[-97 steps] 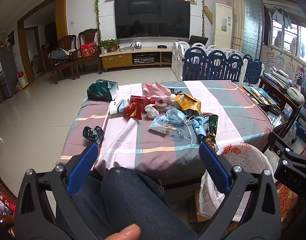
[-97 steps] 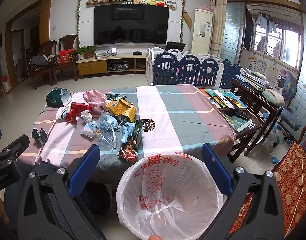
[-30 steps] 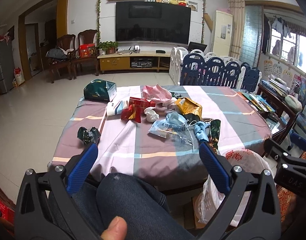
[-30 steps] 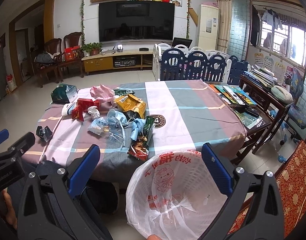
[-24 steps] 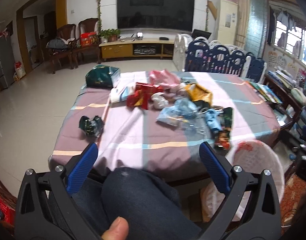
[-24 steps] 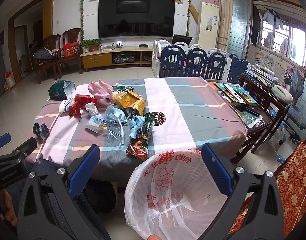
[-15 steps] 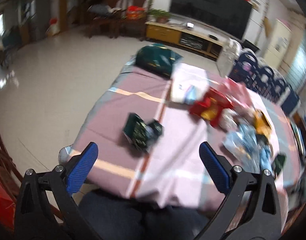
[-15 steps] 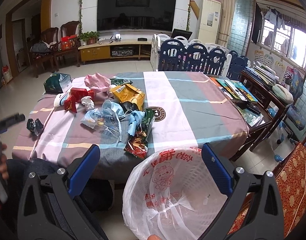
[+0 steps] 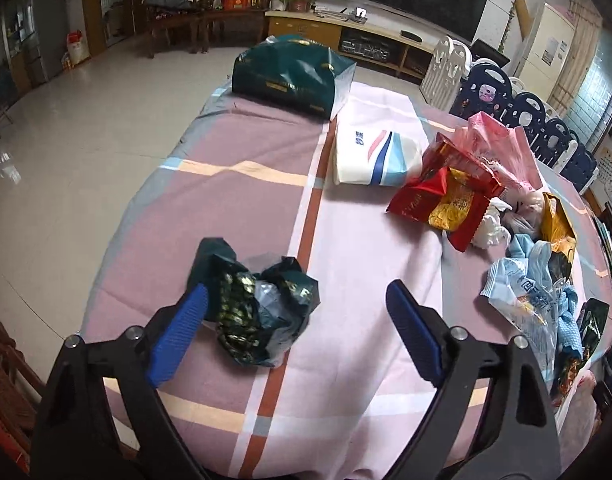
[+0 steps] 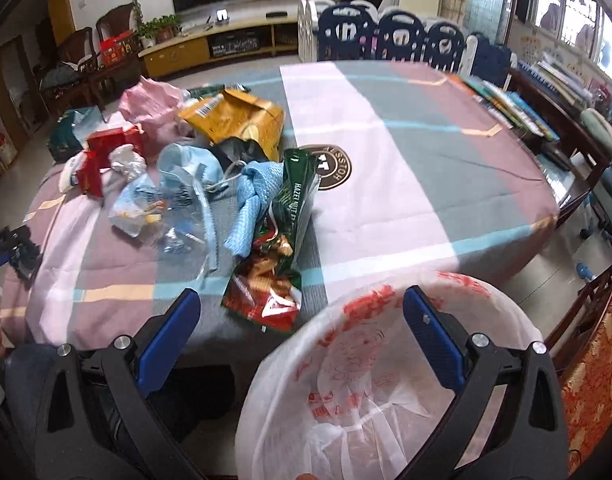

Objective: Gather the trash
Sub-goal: 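Grasp the dark green wrapper with the left gripper while the right grasps the green chip bag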

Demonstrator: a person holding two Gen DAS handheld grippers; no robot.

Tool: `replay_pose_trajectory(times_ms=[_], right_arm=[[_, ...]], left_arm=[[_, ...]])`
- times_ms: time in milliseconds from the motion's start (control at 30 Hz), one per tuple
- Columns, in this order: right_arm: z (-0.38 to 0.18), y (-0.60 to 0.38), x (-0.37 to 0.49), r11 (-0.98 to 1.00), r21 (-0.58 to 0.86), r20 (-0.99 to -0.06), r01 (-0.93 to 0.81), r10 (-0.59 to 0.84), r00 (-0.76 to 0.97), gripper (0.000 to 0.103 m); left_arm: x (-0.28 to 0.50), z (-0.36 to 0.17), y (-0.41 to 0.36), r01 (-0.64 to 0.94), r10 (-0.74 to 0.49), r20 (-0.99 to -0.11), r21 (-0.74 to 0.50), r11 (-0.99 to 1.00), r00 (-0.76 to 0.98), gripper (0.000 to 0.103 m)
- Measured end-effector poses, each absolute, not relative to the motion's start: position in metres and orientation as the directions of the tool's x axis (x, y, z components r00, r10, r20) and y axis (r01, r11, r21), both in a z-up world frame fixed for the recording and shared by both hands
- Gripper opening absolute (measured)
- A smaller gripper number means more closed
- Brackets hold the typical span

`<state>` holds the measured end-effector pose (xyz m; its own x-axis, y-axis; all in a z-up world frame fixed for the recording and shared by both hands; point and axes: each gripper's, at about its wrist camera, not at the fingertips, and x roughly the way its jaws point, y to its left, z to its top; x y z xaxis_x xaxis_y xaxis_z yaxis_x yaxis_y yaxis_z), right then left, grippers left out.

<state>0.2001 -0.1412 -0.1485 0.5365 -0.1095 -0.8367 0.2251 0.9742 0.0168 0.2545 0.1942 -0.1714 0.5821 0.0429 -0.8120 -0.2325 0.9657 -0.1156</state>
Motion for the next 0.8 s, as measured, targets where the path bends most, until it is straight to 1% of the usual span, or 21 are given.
replay_pose_trajectory(times_ms=[67, 133, 200, 233, 300, 333, 400, 467, 500, 533, 567, 633, 667, 700, 767, 800], right_arm=[[-0.162, -0.149, 0.22, 0.969, 0.035, -0.851, 0.243, -0.098, 0.515, 0.098], [-0.17, -0.153, 0.231, 0.966, 0.074, -0.862, 0.248, -0.062, 0.502, 0.09], [-0.178, -0.151, 0.237, 0.966, 0.078, -0.871, 0.247, -0.054, 0.488, 0.074], [-0.182, -0.147, 0.239, 0.969, 0.058, -0.875, 0.242, -0.067, 0.48, 0.069], [-0.186, -0.141, 0.238, 0.973, 0.047, -0.878, 0.227, -0.068, 0.474, 0.05], [-0.186, -0.136, 0.238, 0.975, 0.031, -0.875, 0.218, -0.079, 0.478, 0.049], [-0.181, -0.13, 0.236, 0.979, 0.015, -0.867, 0.205, -0.09, 0.49, 0.037], [-0.176, -0.127, 0.234, 0.979, 0.029, -0.863, 0.202, -0.077, 0.5, 0.035], [-0.174, -0.127, 0.233, 0.978, 0.031, -0.858, 0.205, -0.079, 0.507, 0.026], [-0.172, -0.127, 0.234, 0.978, 0.025, -0.856, 0.209, -0.087, 0.51, 0.025], [-0.17, -0.128, 0.235, 0.977, 0.027, -0.852, 0.213, -0.089, 0.516, 0.025], [-0.166, -0.129, 0.235, 0.974, 0.031, -0.843, 0.224, -0.095, 0.53, 0.025], [-0.163, -0.129, 0.235, 0.972, 0.03, -0.838, 0.232, -0.102, 0.537, 0.024], [-0.16, -0.129, 0.235, 0.971, 0.03, -0.832, 0.239, -0.108, 0.544, 0.024], [-0.155, -0.129, 0.234, 0.966, 0.03, -0.822, 0.256, -0.122, 0.556, 0.016], [-0.151, -0.13, 0.234, 0.963, 0.032, -0.815, 0.267, -0.129, 0.564, 0.016]], left_arm=[[0.256, -0.175, 0.198, -0.239, 0.025, -0.819, -0.138, 0.961, 0.573, 0.089], [0.257, -0.176, 0.199, -0.248, 0.03, -0.818, -0.139, 0.959, 0.574, 0.089], [0.256, -0.177, 0.199, -0.252, 0.039, -0.818, -0.132, 0.959, 0.574, 0.089], [0.257, -0.177, 0.199, -0.253, 0.039, -0.819, -0.131, 0.959, 0.572, 0.09], [0.258, -0.178, 0.199, -0.253, 0.038, -0.821, -0.131, 0.958, 0.57, 0.092], [0.258, -0.179, 0.2, -0.253, 0.037, -0.821, -0.133, 0.958, 0.57, 0.092], [0.258, -0.18, 0.2, -0.253, 0.038, -0.822, -0.131, 0.959, 0.568, 0.092], [0.259, -0.181, 0.199, -0.246, 0.032, -0.826, -0.13, 0.96, 0.563, 0.091], [0.26, -0.182, 0.199, -0.243, 0.028, -0.828, -0.131, 0.961, 0.56, 0.089], [0.26, -0.182, 0.199, -0.242, 0.026, -0.829, -0.133, 0.961, 0.559, 0.084], [0.26, -0.183, 0.2, -0.244, 0.026, -0.829, -0.135, 0.96, 0.559, 0.074], [0.26, -0.183, 0.203, -0.252, 0.019, -0.823, -0.151, 0.956, 0.568, 0.058], [0.259, -0.183, 0.205, -0.251, 0.011, -0.818, -0.164, 0.954, 0.576, 0.047], [0.259, -0.183, 0.207, -0.252, 0.001, -0.814, -0.179, 0.951, 0.581, 0.046], [0.258, -0.182, 0.208, -0.251, -0.008, -0.807, -0.193, 0.949, 0.591, 0.045], [0.258, -0.181, 0.209, -0.249, -0.012, -0.803, -0.199, 0.948, 0.595, 0.044]])
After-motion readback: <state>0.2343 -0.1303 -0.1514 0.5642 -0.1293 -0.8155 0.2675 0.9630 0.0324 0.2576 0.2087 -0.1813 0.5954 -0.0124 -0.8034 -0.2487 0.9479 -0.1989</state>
